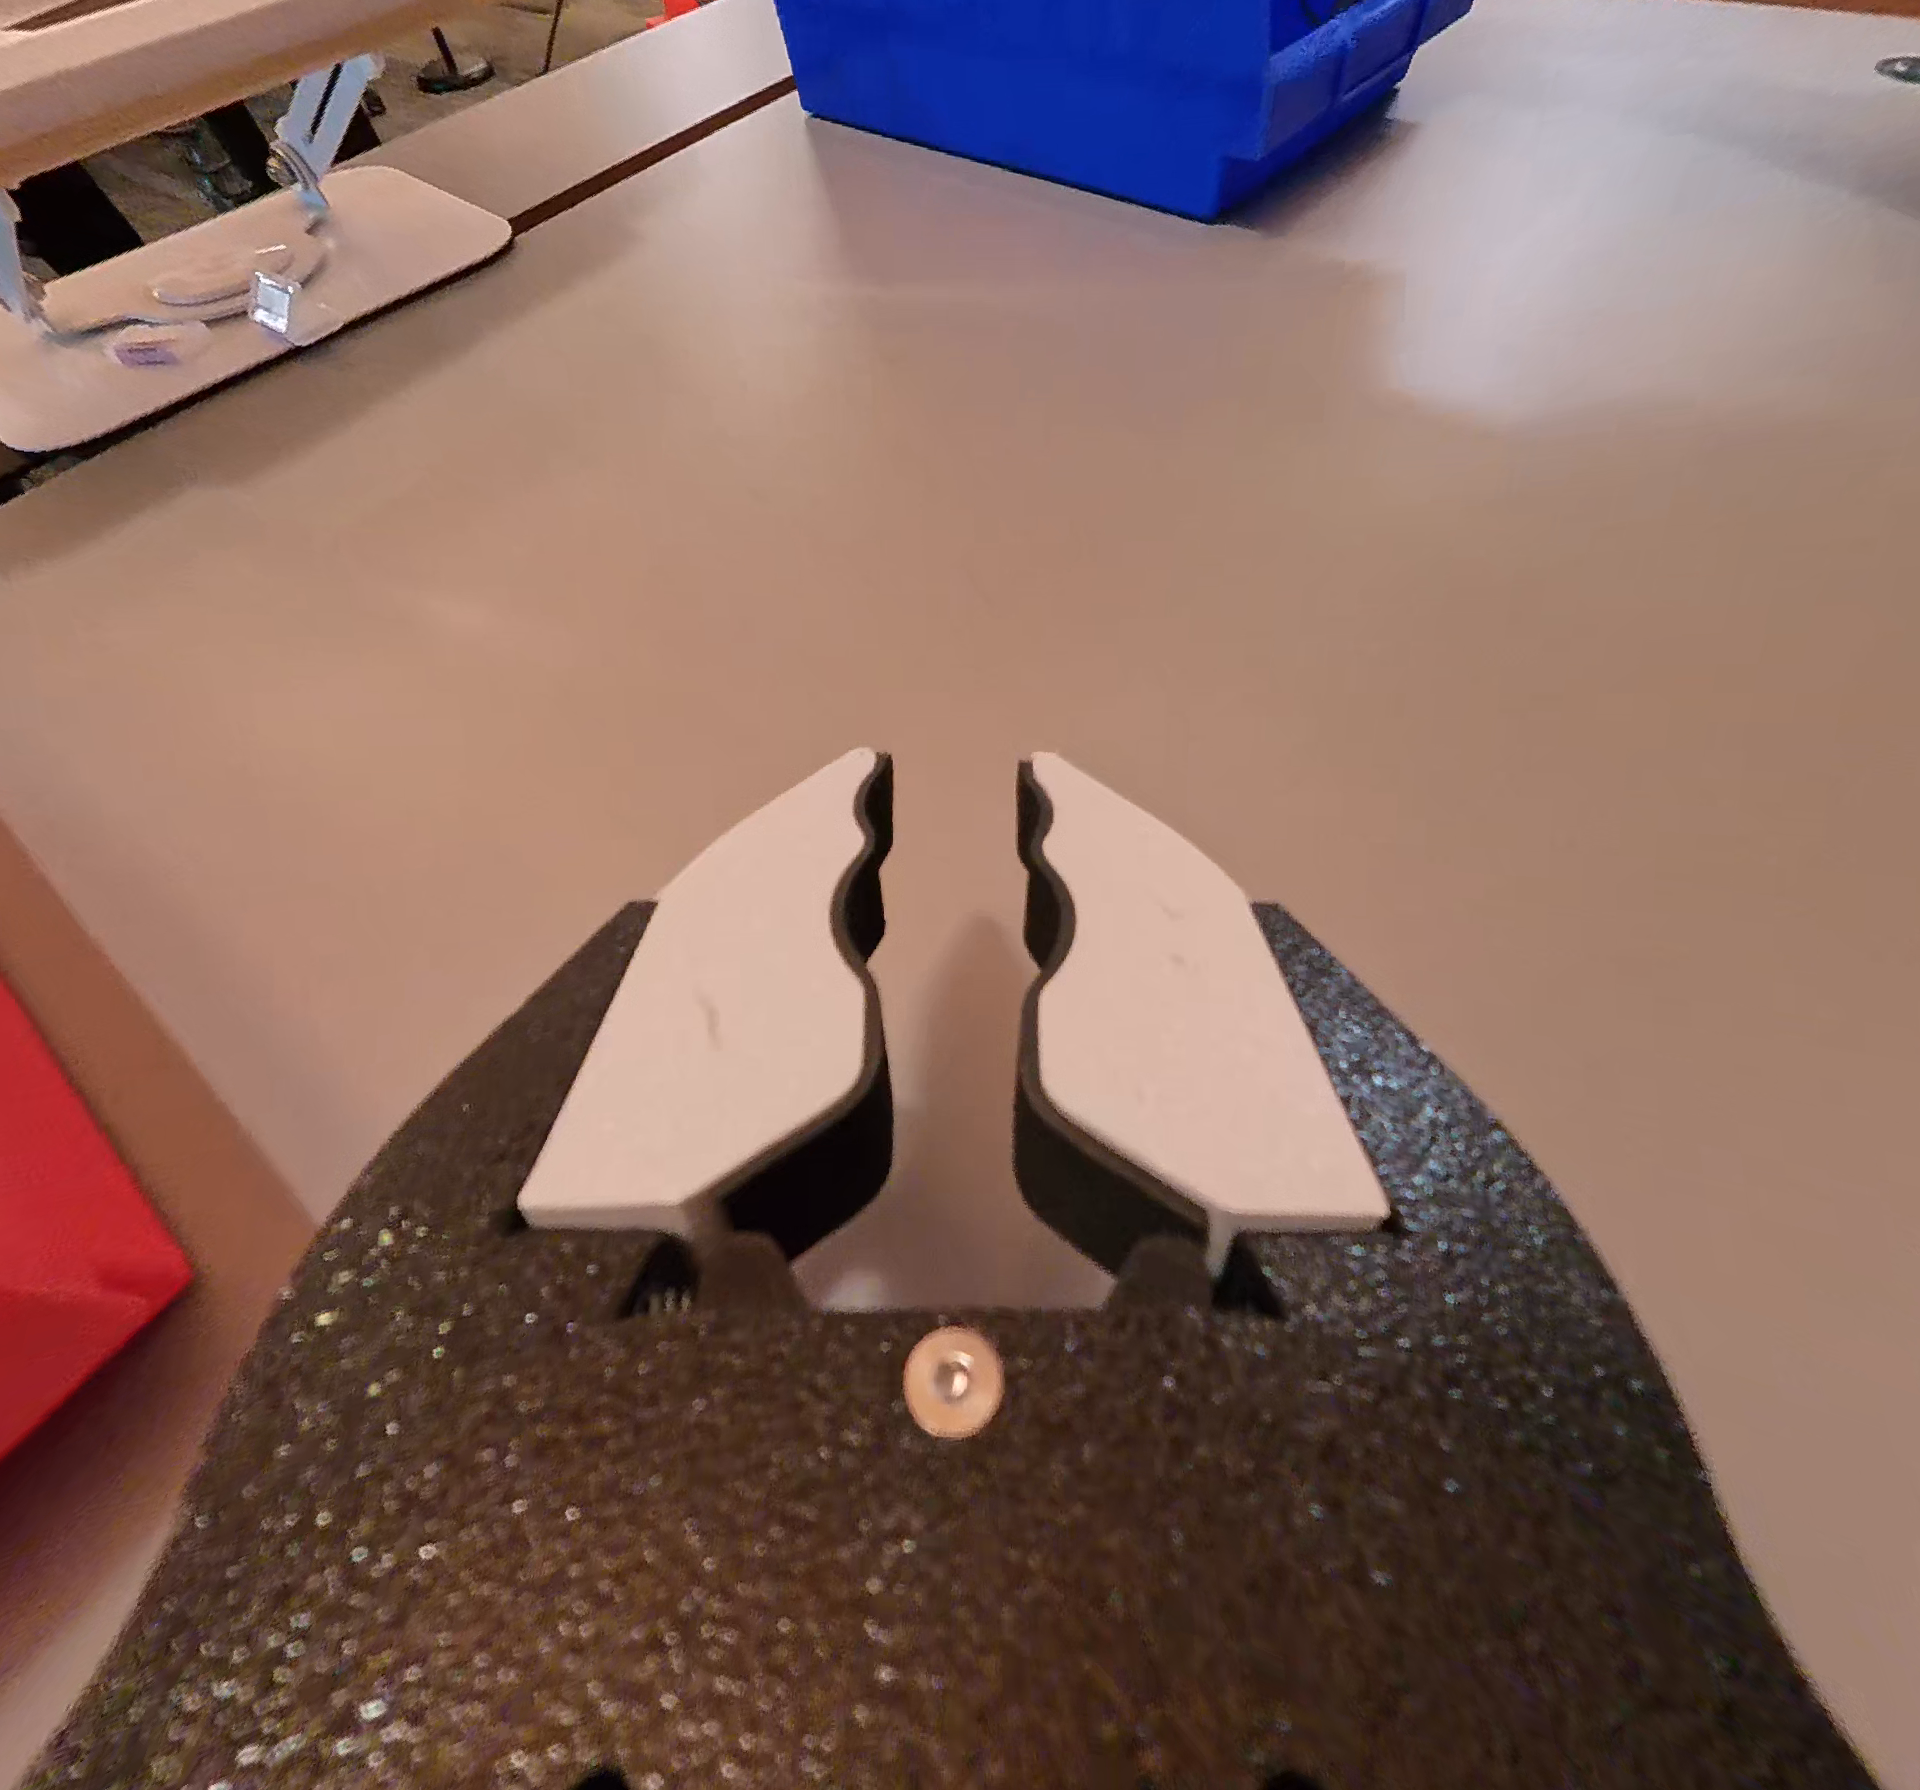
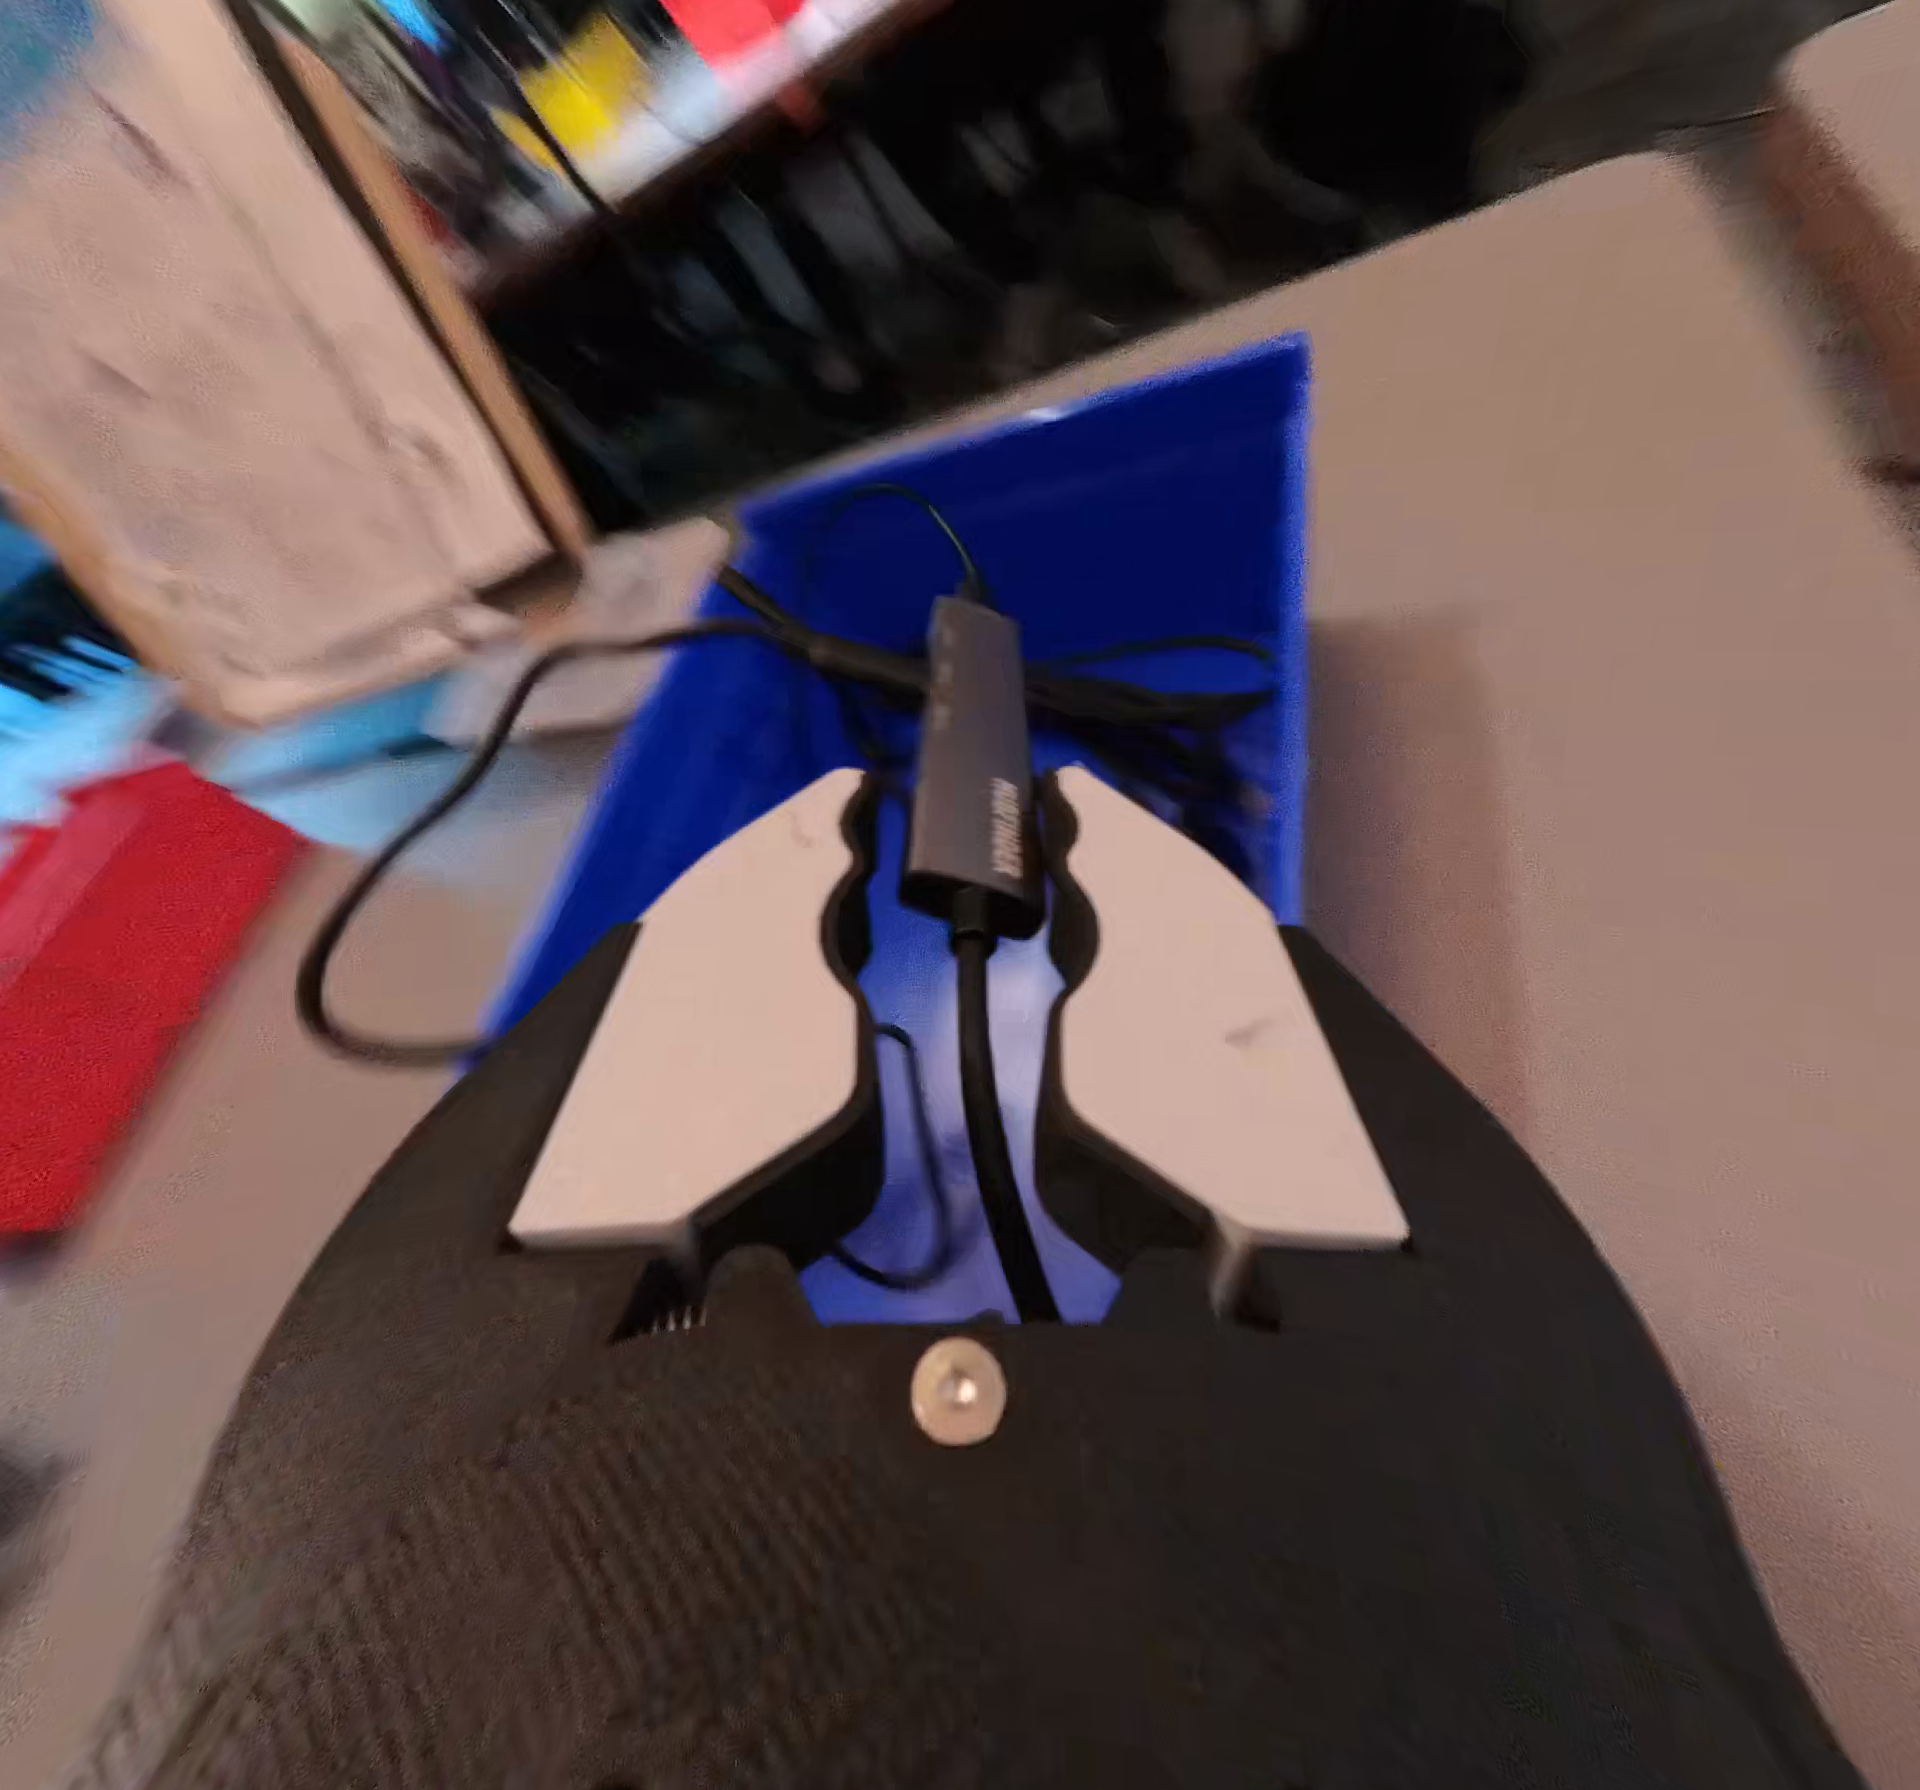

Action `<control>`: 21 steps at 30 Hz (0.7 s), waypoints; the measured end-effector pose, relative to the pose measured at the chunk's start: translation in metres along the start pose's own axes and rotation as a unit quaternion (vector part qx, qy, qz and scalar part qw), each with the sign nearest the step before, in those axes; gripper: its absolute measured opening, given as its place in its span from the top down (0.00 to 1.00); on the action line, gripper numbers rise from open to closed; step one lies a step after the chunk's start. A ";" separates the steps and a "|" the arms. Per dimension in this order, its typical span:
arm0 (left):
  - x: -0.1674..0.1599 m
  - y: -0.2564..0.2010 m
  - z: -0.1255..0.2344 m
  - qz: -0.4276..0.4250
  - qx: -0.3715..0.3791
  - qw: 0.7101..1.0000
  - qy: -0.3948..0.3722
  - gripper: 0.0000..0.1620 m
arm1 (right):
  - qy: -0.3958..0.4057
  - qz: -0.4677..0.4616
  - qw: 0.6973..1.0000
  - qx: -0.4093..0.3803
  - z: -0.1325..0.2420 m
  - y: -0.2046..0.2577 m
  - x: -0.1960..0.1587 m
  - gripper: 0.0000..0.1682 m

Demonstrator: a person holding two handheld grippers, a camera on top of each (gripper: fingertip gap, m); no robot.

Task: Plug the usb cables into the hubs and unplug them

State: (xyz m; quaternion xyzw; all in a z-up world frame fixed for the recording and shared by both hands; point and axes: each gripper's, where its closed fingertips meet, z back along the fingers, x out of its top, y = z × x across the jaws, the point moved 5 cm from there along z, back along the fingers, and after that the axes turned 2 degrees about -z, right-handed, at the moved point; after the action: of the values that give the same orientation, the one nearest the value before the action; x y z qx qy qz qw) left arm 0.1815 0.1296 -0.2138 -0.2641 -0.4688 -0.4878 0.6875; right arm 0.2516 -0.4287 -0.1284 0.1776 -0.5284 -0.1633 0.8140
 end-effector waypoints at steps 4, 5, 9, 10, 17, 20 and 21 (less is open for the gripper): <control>0.000 -0.001 0.001 -0.009 0.005 1.000 -0.004 0.87 | 0.050 0.145 0.986 -0.069 0.013 0.005 0.003 0.59; 0.000 -0.001 0.000 -0.007 0.003 1.000 -0.001 0.87 | 0.048 0.178 0.978 -0.097 0.019 0.003 0.006 0.54; -0.003 0.001 -0.006 0.008 -0.005 1.000 0.029 0.86 | 0.031 0.232 0.965 -0.118 0.056 0.011 0.004 0.45; -0.003 0.001 -0.010 0.016 -0.001 0.999 0.038 0.85 | 0.009 0.233 0.966 -0.115 0.068 0.015 -0.001 0.44; 0.061 -0.031 -0.087 0.104 -0.033 0.994 0.033 0.74 | -0.055 0.224 0.963 -0.136 0.106 0.032 -0.093 0.45; 0.087 -0.046 -0.139 0.089 -0.045 0.994 0.042 0.67 | -0.087 0.214 0.962 -0.148 0.102 0.033 -0.113 0.48; 0.092 -0.047 -0.156 0.083 -0.027 0.995 0.042 0.63 | -0.091 0.217 0.963 -0.135 0.101 0.036 -0.113 0.48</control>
State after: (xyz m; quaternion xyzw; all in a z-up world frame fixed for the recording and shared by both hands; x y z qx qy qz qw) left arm 0.2070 -0.0552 -0.2014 -0.3000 -0.4023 -0.4519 0.7375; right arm 0.1174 -0.3568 -0.1641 -0.0681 -0.5989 -0.0680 0.7950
